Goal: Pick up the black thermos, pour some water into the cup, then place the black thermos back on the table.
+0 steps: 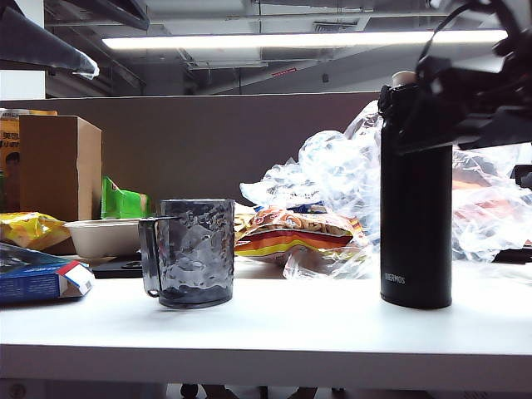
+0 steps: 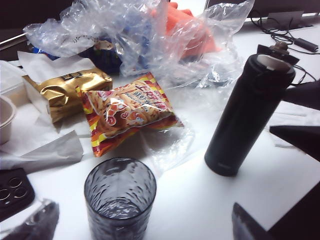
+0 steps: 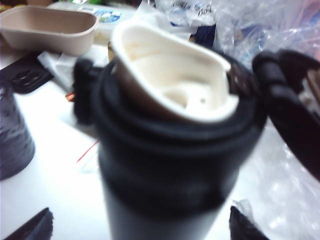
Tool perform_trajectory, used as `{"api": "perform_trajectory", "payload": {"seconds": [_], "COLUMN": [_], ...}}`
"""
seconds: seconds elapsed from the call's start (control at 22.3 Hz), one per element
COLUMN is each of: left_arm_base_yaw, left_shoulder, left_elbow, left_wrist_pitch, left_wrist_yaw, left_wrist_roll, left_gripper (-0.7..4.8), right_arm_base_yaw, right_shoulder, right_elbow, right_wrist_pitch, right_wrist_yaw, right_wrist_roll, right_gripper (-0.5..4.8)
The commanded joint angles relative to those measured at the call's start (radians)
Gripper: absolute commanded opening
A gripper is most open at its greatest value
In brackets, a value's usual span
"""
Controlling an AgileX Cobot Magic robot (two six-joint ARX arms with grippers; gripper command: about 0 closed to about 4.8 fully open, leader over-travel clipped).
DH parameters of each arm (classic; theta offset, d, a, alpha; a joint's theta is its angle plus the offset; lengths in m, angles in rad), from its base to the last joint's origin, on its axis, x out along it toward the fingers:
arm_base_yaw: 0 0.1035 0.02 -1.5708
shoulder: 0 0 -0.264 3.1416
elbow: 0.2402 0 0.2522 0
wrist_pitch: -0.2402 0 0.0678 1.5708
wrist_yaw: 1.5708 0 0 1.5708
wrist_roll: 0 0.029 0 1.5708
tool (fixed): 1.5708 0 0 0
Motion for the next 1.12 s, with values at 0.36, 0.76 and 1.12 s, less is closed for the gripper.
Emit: {"api": "perform_trajectory", "payload": {"seconds": [0.36,0.76,1.12], "left_arm_base_yaw": [0.002,0.002,0.002], "left_shoulder": [0.000,0.000,0.000], "left_elbow": [0.004,0.004,0.005], "left_wrist_pitch": [-0.026,-0.054,-0.055], "left_wrist_yaw": [-0.004,-0.004,-0.015], "left_wrist_roll": [0.006,0.006,0.006], "left_gripper": [4.79,4.79,4.79], "right_arm_base_yaw": [0.000,0.000,0.001], "right_shoulder": [0.345,0.388,0.258], "right_elbow": [0.007,0.007,0.103], "right_wrist_pitch": [0.358,0.381,0.383], "right_wrist_yaw": [0.039,0.049,0.033], "right_wrist_roll": [0.053,0.053,-0.013], "right_gripper": [4.79,1.18,1.16]}}
